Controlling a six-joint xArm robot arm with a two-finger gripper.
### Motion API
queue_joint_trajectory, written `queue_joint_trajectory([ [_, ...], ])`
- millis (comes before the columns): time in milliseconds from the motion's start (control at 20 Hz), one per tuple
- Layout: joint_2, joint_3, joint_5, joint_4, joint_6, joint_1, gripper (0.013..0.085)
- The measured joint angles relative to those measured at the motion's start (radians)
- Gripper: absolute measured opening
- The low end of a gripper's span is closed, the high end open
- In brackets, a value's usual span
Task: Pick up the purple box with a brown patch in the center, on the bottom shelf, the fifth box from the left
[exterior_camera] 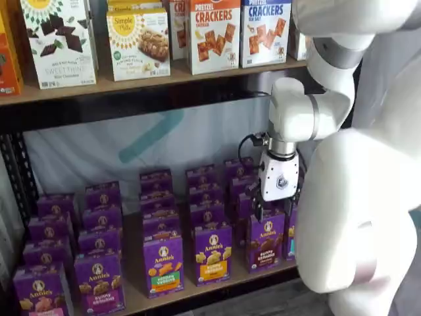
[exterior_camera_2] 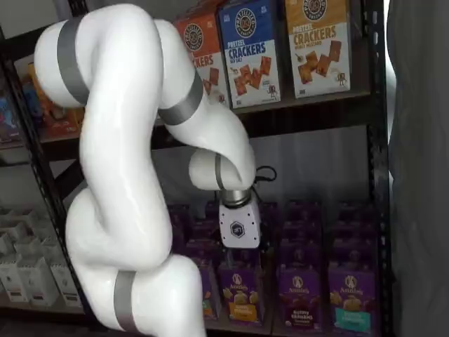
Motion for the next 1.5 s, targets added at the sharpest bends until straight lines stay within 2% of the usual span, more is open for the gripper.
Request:
queue_joint_trajectory([
  [250,0.142,-0.055,-0.08,-0.037,0.009,-0.022,0.085],
  [500,0.262,-0.099,-0.172,-0.014,-0.032,-0.04,0.085],
  [800,0.392,-0.147,-0.289,-0.129,0.05,-0.067,0.085],
  [950,0.45,-0.183,-0.303,-0.16,0.076,-0.071,0.085],
  [1100,0.502,-0.195,-0.391,-0.225,0.133,-0.08,0.085],
  [1150,0.517,-0.202,-0.41,-0.226,0.134,-0.08,0.085],
  [1250,0.545,-0.222,-0.423,-0.214,0.126,-0.076,0.085],
  [1400,0.584,-0.255,-0.423,-0.161,0.085,-0.063,0.085],
  [1450,0.596,-0.264,-0.425,-0.115,0.047,-0.055,0.085],
  [1500,0.606,-0.274,-0.421,-0.028,-0.027,-0.041,0.085],
])
